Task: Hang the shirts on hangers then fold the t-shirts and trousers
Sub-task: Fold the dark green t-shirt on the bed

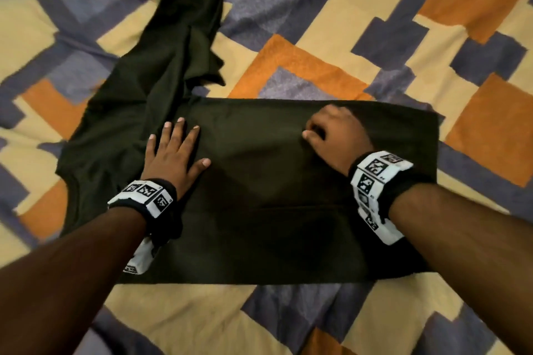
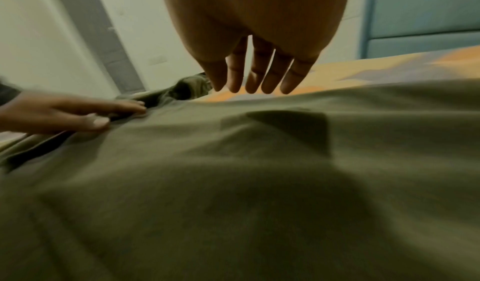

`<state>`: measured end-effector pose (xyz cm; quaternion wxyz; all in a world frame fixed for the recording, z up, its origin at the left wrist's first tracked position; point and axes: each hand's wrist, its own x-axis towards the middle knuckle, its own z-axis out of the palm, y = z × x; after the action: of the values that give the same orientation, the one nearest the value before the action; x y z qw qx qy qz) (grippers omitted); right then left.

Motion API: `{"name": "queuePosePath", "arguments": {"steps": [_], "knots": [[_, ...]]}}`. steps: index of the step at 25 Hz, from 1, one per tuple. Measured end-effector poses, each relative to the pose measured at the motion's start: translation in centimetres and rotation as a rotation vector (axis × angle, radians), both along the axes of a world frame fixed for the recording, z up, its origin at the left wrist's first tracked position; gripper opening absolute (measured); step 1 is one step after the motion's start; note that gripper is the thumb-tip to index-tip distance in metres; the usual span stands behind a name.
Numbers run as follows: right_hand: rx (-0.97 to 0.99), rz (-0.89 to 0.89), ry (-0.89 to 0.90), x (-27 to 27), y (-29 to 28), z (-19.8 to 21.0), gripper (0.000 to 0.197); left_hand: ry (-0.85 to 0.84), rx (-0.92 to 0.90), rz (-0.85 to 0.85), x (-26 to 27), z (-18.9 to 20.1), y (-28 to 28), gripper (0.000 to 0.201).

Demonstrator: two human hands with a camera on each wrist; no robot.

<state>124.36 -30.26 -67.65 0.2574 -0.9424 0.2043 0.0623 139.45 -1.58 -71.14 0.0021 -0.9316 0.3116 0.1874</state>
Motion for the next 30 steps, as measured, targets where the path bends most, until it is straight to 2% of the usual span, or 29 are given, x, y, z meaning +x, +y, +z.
{"name": "queuePosePath", "arguments": {"steps": [2,4,8,10,12,15,17,19,21,23,24,25,26,28,29,30], "knots": [[0.038,0.219,0.033,1.8,5.8,-0.3,0.017,-0.013,-0.015,-0.027,0.1,0.5,4.0,0.072],[0.098,0.348,0.053,2.6,10.6,-0.6,0.017,-0.004,-0.031,0.027,-0.2,0.6,7.3,0.074],[0.129,0.406,0.054,6.1,16.3,-1.2,0.02,0.099,-0.021,0.386,0.0,0.4,13.5,0.072],[0.099,0.357,0.042,9.1,17.1,-0.9,0.038,0.129,-0.015,0.447,1.1,0.4,15.5,0.074],[0.055,0.304,0.022,12.5,16.7,-0.3,0.058,0.138,-0.046,0.391,2.9,0.3,16.0,0.077],[-0.114,0.413,0.152,17.6,16.6,-0.3,0.074,0.32,-0.328,0.488,5.7,0.5,15.6,0.063],[-0.28,0.501,0.318,20.0,16.4,-0.3,0.061,0.392,-0.38,0.492,6.8,0.9,15.0,0.045],[-0.35,0.451,0.281,21.3,15.7,0.3,0.035,0.425,-0.391,0.463,6.9,1.4,15.0,0.031],[-0.14,0.237,0.084,21.7,14.8,1.5,0.016,0.437,-0.413,0.478,6.4,1.9,15.5,0.024],[0.274,-0.036,-0.08,21.8,14.3,2.7,0.009,0.489,-0.464,0.586,5.7,2.2,15.9,0.02],[0.371,-0.074,-0.135,21.5,14.3,3.2,0.01,0.555,-0.535,0.681,5.1,2.5,16.0,0.022],[0.359,-0.018,-0.148,21.2,14.2,3.5,0.01,0.606,-0.605,0.761,4.4,2.5,16.0,0.028],[0.269,0.109,-0.12,21.0,13.5,3.6,0.018,0.622,-0.691,0.82,3.7,2.4,16.1,0.034],[-0.063,0.402,0.116,21.0,11.3,3.8,0.051,0.595,-0.79,0.808,2.6,2.3,16.6,0.038],[-0.232,0.491,0.285,21.2,10.3,4.3,0.056,0.582,-0.762,0.747,2.2,2.2,17.1,0.032],[-0.38,0.526,0.444,21.2,9.8,5.1,0.052,0.552,-0.688,0.665,1.8,2.2,17.6,0.025]]}}
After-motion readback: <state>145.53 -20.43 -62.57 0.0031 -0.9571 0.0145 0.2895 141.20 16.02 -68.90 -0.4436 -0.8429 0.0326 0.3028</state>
